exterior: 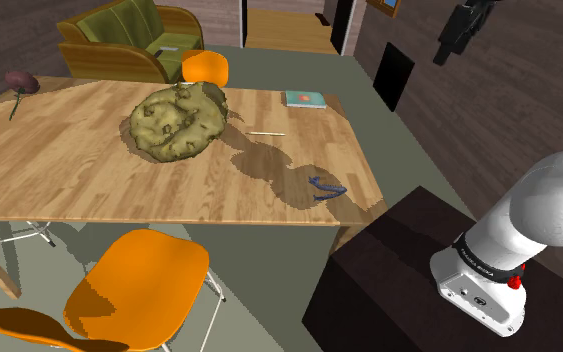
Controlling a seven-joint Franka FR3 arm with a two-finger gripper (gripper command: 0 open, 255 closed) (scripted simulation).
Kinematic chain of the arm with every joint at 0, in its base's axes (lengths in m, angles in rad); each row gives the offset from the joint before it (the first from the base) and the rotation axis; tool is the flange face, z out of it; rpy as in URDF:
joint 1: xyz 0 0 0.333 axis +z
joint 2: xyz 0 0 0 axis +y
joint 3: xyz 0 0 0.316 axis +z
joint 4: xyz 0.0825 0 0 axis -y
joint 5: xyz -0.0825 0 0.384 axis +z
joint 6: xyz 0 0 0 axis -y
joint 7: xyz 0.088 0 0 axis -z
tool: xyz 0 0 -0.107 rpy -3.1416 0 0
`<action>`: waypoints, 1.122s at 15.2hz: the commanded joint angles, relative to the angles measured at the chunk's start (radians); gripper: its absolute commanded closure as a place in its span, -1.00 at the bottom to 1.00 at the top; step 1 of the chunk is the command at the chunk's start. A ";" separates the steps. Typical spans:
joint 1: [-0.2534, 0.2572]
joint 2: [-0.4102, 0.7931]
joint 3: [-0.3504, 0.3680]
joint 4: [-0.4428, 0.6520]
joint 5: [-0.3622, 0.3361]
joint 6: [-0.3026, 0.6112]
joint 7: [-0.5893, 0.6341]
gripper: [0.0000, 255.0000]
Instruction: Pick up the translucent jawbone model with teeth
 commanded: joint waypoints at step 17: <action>0.046 0.365 -0.065 -0.219 0.049 0.409 -0.091 -1.00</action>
